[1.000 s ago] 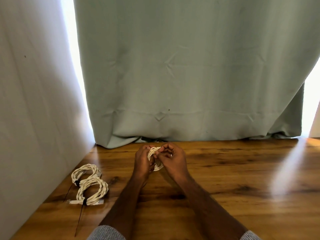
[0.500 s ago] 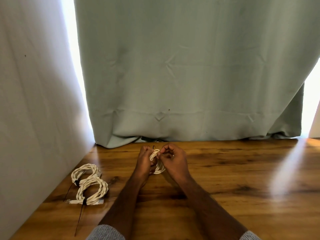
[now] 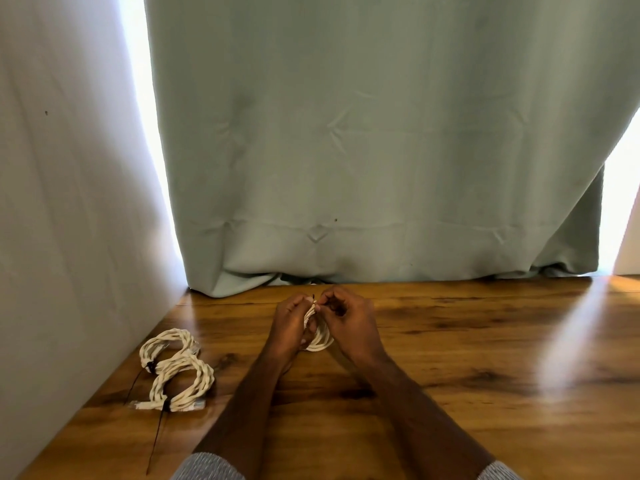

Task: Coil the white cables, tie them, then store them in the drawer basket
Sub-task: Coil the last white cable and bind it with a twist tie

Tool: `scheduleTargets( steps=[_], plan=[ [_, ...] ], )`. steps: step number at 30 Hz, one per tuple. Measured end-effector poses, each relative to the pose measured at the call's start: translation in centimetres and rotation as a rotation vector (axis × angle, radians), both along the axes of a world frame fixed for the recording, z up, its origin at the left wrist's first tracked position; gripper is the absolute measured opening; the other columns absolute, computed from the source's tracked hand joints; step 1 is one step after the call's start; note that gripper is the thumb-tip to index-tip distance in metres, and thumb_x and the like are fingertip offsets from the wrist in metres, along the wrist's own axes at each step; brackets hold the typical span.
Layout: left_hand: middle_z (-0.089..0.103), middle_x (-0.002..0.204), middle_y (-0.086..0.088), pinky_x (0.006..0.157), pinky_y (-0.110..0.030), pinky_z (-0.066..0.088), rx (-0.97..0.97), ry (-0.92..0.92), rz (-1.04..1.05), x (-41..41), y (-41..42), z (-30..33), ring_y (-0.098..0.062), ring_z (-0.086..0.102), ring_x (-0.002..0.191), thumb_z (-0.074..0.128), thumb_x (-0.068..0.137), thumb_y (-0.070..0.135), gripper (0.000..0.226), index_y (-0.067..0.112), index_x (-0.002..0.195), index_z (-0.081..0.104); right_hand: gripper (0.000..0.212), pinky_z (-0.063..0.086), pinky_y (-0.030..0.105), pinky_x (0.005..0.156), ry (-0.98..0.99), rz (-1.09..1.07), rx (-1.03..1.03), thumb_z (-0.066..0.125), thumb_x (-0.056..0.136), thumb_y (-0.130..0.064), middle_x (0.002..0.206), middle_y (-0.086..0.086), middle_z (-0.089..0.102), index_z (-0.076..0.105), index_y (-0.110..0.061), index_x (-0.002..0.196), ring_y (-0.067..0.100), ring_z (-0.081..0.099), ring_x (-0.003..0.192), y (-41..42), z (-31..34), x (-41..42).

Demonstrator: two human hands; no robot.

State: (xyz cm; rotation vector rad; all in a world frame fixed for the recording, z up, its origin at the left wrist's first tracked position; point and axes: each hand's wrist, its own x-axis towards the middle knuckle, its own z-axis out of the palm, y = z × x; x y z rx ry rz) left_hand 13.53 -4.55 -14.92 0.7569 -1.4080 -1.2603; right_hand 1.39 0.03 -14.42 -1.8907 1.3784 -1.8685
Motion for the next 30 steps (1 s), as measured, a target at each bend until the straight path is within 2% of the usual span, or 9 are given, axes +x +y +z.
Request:
scheduleTargets(
  steps=[6, 9, 13, 16, 19, 23, 27, 30],
  plan=[
    [0.051, 0.057, -0.019, 0.043, -0.02, 0.022, -0.065, -0.015, -0.017, 0.2, 0.4, 0.2, -0.014, 0.03, 0.034, 0.05, 0.098, 0.011, 0.036, -0.016, 0.076, 0.058, 0.017, 0.049, 0.015, 0.077, 0.063, -0.065, -0.036, 0.074, 0.084, -0.008, 0.087, -0.012, 0.072, 0.073, -0.024, 0.089, 0.004, 0.065, 0.087, 0.1, 0.1, -0.1],
    [0.051, 0.049, -0.015, 0.044, -0.022, 0.022, -0.066, -0.006, -0.03, 0.3, 0.4, 0.2, -0.014, 0.029, 0.034, 0.048, 0.1, 0.012, 0.04, -0.006, 0.067, 0.061, 0.018, 0.054, 0.026, 0.083, 0.006, -0.049, 0.023, 0.075, 0.085, -0.014, 0.096, -0.015, 0.072, 0.071, -0.028, 0.096, 0.003, 0.065, 0.096, -0.4, -0.3, -0.5],
    [0.052, 0.049, -0.015, 0.041, -0.019, 0.024, -0.059, 0.038, -0.043, 0.4, 0.4, 0.2, -0.014, 0.029, 0.032, 0.049, 0.099, 0.011, 0.041, 0.0, 0.062, 0.063, 0.015, 0.057, 0.037, 0.091, -0.074, 0.022, 0.23, 0.068, 0.094, -0.025, 0.107, -0.013, 0.071, 0.072, -0.026, 0.108, 0.002, 0.065, 0.101, -0.4, -0.7, -0.5],
    [0.051, 0.046, -0.013, 0.038, -0.016, 0.024, -0.041, 0.05, -0.072, 0.5, 0.6, 0.3, -0.013, 0.028, 0.029, 0.05, 0.099, 0.01, 0.041, -0.004, 0.062, 0.061, 0.014, 0.056, 0.045, 0.096, -0.208, 0.159, 0.296, 0.066, 0.094, -0.02, 0.102, -0.007, 0.075, 0.075, -0.029, 0.101, 0.008, 0.069, 0.101, -0.4, -0.5, -0.3],
    [0.051, 0.048, -0.014, 0.04, -0.015, 0.019, -0.022, 0.046, -0.109, 0.6, 0.4, 0.2, -0.012, 0.028, 0.029, 0.05, 0.098, 0.012, 0.04, -0.005, 0.065, 0.062, 0.017, 0.055, 0.055, 0.096, -0.351, 0.278, 0.322, 0.067, 0.093, -0.014, 0.102, 0.005, 0.077, 0.078, -0.026, 0.098, 0.026, 0.072, 0.102, -0.6, -0.5, -0.4],
    [0.052, 0.055, -0.016, 0.041, -0.015, 0.018, 0.013, 0.023, -0.132, 0.7, 0.2, -0.1, -0.012, 0.027, 0.03, 0.05, 0.099, 0.015, 0.037, -0.01, 0.074, 0.061, 0.018, 0.055, 0.056, 0.096, -0.409, 0.294, 0.345, 0.069, 0.091, -0.006, 0.098, 0.01, 0.078, 0.081, -0.019, 0.095, 0.032, 0.073, 0.099, -0.7, -0.5, -0.6],
    [0.052, 0.056, -0.019, 0.039, -0.011, 0.021, 0.071, 0.061, -0.108, 0.2, 0.2, -0.1, -0.012, 0.028, 0.028, 0.049, 0.1, 0.013, 0.012, 0.008, 0.09, 0.048, 0.014, 0.056, 0.057, 0.093, -0.442, 0.246, 0.344, 0.073, 0.087, -0.005, 0.092, 0.011, 0.079, 0.082, -0.016, 0.09, 0.033, 0.074, 0.094, -0.9, -0.4, -0.8],
    [0.054, 0.054, -0.016, 0.037, -0.012, 0.023, 0.032, 0.028, -0.081, 0.2, 0.0, -0.1, -0.014, 0.032, 0.029, 0.05, 0.1, 0.013, 0.011, 0.008, 0.09, 0.051, 0.012, 0.058, 0.055, 0.089, -0.405, 0.221, 0.336, 0.074, 0.087, -0.005, 0.089, 0.009, 0.079, 0.081, -0.013, 0.091, 0.032, 0.075, 0.09, -0.9, -0.2, -1.0]
  ],
)
